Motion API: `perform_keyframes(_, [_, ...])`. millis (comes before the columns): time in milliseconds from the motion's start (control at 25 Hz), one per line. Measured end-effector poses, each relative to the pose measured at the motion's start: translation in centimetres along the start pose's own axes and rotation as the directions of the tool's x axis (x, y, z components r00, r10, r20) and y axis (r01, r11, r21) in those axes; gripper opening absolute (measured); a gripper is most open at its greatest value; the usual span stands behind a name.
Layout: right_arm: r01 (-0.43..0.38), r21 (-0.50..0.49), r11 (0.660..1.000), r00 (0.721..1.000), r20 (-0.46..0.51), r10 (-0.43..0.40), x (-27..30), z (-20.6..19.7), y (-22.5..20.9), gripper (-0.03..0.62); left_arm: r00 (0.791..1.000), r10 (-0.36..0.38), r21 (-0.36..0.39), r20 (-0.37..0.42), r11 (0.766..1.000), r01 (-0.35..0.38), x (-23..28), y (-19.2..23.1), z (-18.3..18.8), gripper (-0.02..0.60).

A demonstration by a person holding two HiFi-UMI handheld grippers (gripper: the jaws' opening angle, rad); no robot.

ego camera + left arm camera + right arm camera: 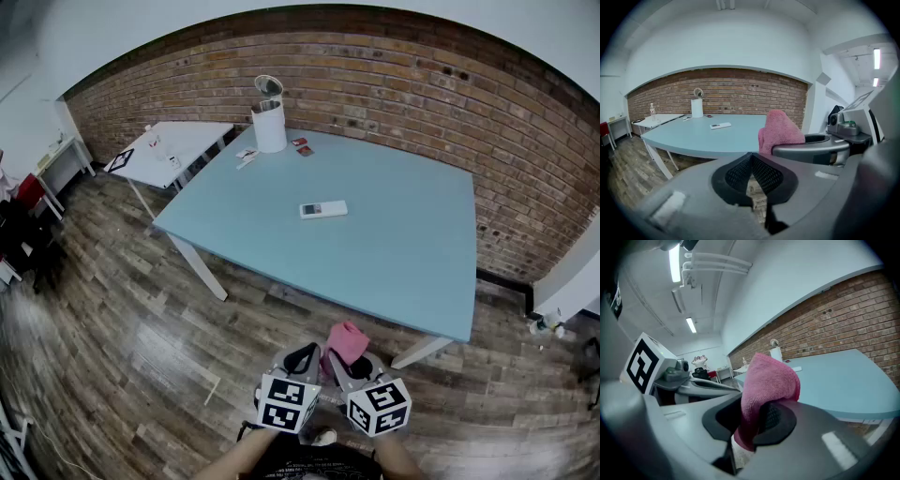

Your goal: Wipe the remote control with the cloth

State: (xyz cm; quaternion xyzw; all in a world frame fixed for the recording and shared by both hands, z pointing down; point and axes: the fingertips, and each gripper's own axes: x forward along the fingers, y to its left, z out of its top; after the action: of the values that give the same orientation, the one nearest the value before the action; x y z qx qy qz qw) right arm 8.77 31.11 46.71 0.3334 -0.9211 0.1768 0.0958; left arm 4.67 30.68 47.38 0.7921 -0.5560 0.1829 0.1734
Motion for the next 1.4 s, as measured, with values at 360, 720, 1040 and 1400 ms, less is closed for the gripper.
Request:
perform_keyframes(360, [0.016,-0.001,1.000,1.000,-0.010,-0.016,1.2,-0.1,-0.6,0.064,1.000,-0.015,-0.013,0.004,1.000,0.015,0.9,0.8,-0.3,-0.003])
perform_keyframes(720, [0.040,0.007,0.999,0.999,-0.038,-0.040,5.4,0.6,-2.5,0.064,0.999,-0.053,-0.024,0.003,0.998,0.053,4.2,3.6,0.9,-0.003])
perform_keyframes(1040, [0.073,0.002,0.997,0.996,-0.055,-0.073,10.6,2.5,-4.9,0.064,0.997,-0.083,-0.028,-0.005,0.996,0.083,8.1,7.9,2.9,-0.003])
perform_keyframes(1400, [0.163,0.012,0.987,0.984,-0.075,-0.161,15.0,5.5,-7.6,0.064,0.984,-0.175,0.001,-0.010,0.984,0.175,12.4,11.5,6.4,-0.003])
